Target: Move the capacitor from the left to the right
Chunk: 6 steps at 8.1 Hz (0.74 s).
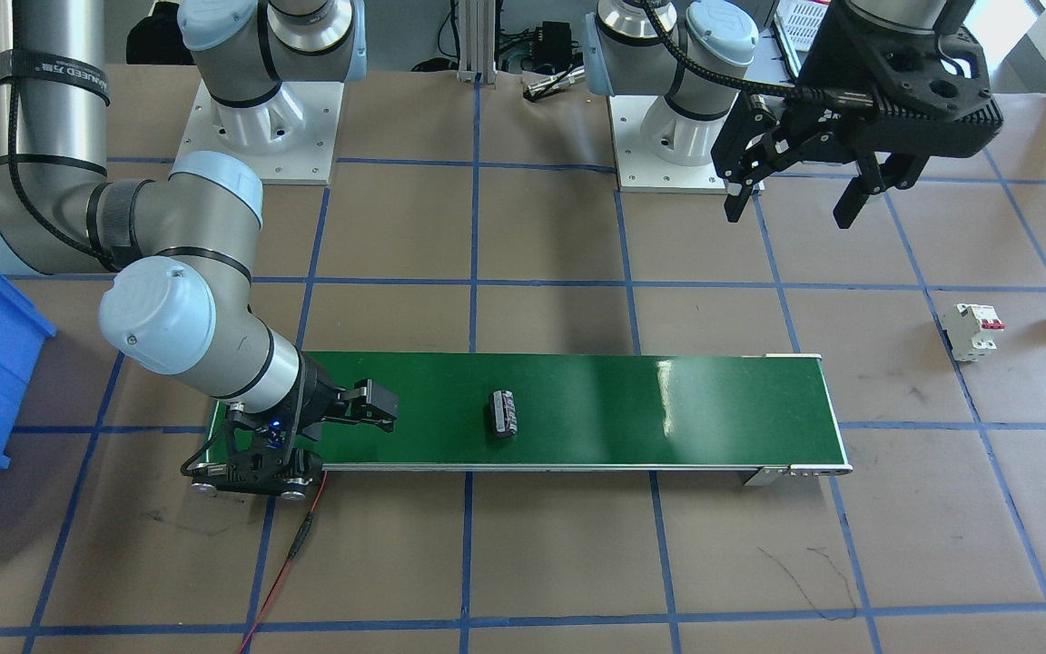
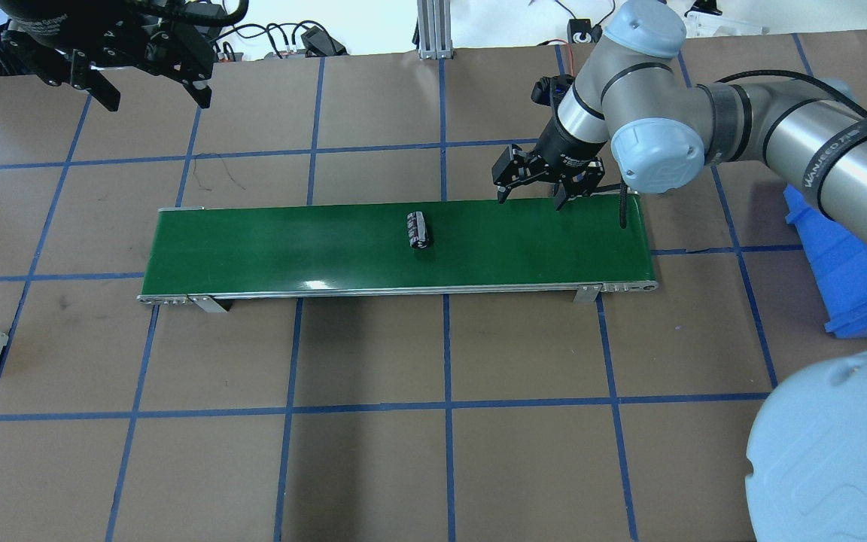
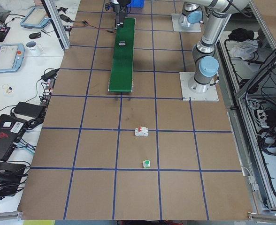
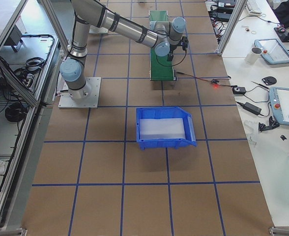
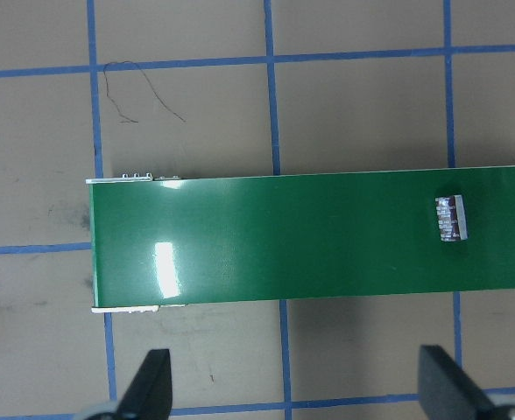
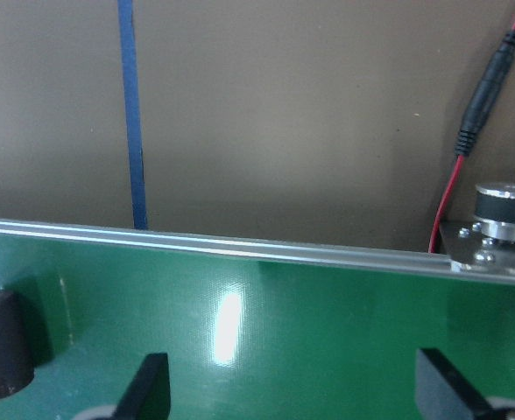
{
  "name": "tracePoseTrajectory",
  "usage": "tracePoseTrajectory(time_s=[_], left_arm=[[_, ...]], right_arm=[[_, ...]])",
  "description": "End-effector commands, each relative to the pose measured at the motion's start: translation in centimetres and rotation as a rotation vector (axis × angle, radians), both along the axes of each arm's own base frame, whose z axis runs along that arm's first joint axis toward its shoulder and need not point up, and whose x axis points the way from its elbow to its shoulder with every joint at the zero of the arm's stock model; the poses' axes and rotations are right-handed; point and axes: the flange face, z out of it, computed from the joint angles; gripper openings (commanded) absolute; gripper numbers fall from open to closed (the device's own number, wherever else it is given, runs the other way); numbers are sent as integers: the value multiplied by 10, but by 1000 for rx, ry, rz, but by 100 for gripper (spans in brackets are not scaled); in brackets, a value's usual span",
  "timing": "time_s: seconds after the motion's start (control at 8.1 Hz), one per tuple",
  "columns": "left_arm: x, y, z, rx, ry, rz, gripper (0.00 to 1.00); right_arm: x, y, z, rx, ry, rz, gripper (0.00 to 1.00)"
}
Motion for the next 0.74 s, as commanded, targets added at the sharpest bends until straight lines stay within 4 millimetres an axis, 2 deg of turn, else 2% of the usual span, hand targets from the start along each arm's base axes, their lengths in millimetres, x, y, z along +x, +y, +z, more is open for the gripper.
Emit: tracePoseTrajectory(time_s=[0.0,0.62], left_arm=[[0,0,-2,4,1,2,100],[0,1,-2,4,2,5,100]], right_arm=[[0,-1,-6,9,1,3,100],[1,0,-6,13,-11,-1,100]])
